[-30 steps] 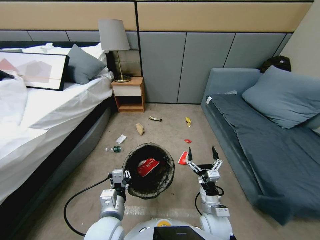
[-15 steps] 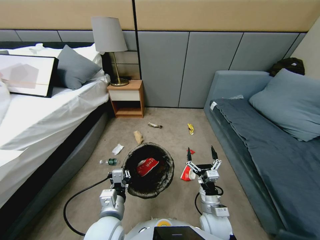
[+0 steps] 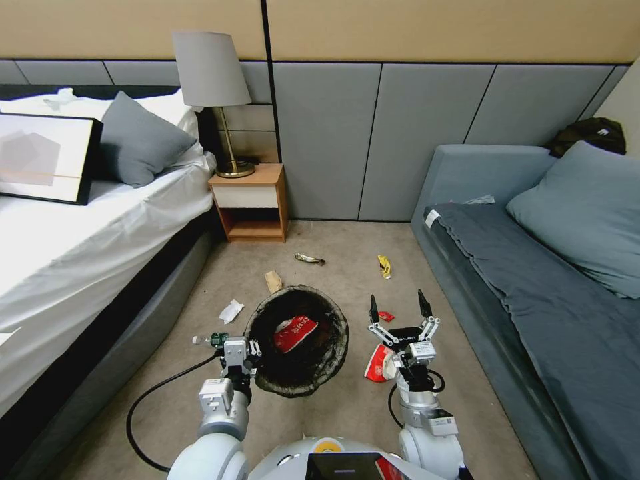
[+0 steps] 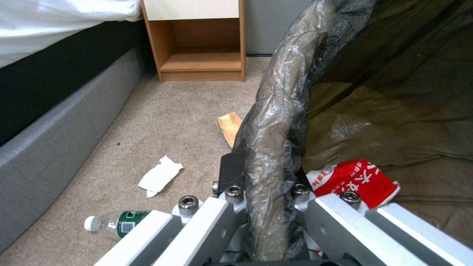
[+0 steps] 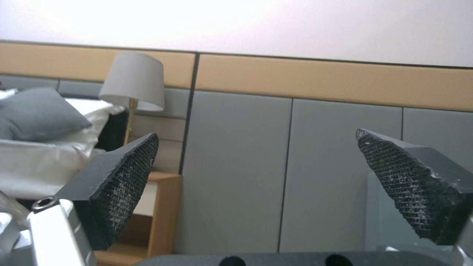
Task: Pick up the trash bin, then pick up the garbage from the floor and place it into the trash bin.
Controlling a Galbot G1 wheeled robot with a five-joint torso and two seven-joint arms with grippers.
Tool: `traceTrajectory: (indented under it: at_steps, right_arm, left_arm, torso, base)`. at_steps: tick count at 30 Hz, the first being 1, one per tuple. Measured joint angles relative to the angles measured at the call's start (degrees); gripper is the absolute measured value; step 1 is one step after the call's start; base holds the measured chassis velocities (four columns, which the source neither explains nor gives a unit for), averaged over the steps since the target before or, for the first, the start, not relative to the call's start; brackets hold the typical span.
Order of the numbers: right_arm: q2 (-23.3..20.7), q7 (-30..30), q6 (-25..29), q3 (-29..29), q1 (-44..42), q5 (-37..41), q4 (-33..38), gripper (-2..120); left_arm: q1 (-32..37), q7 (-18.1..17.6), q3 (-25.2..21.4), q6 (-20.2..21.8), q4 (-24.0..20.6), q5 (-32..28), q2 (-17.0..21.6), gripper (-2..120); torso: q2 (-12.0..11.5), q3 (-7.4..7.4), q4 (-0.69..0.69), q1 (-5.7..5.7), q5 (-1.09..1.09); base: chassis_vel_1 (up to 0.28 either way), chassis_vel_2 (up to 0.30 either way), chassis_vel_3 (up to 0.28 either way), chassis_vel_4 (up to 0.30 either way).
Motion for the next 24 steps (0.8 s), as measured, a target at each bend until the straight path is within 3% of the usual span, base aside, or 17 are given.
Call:
traceTrajectory:
  at_steps: [6,10,11,14,22,24]
  right_arm:
    - [-1.97,5.06,-9.37,-0.98,0.16,0.66,1.45,100]
    - [-4.81,10.52,-25.96,-2.30,0.71,6.72,3.97,100]
    - [-4.81,10.52,-25.96,-2.30,0.71,6.72,3.97,100]
    - [-7.09,13.41,-37.50,-2.68,2.49,12.39,4.67,100]
    - [-10.75,14.97,-49.75,-2.89,6.12,19.64,1.39,100]
    - [-10.92,14.97,-50.63,-2.99,6.35,20.32,0.83,100]
  left_arm:
    - [-0.02,0.01,0.02,0.00,0.00,0.09,-0.05,0]
    - [0.01,0.09,0.14,0.00,0.00,0.29,-0.07,0]
    - [0.01,0.09,0.14,0.00,0.00,0.29,-0.07,0]
    - [-0.04,0.13,0.09,0.00,0.00,0.34,-0.07,0]
    - [-0.21,0.18,0.53,-0.03,0.42,0.56,-0.17,0]
    - [-0.21,0.22,0.53,-0.03,0.42,0.60,-0.17,0]
  torso:
    - [0.00,0.00,0.00,0.00,0.00]
    - [0.00,0.00,0.00,0.00,0.00]
    - [0.00,0.00,0.00,0.00,0.00]
    - [0.00,0.00,0.00,0.00,0.00]
    - [0.00,0.00,0.00,0.00,0.00]
    - [0.00,0.00,0.00,0.00,0.01]
  base:
    - [0.000,0.000,0.000,0.000]
    - [0.000,0.000,0.000,0.000]
    - [0.000,0.000,0.000,0.000]
    - [0.000,0.000,0.000,0.000]
    - [0.000,0.000,0.000,0.000]
    - [0.000,0.000,0.000,0.000]
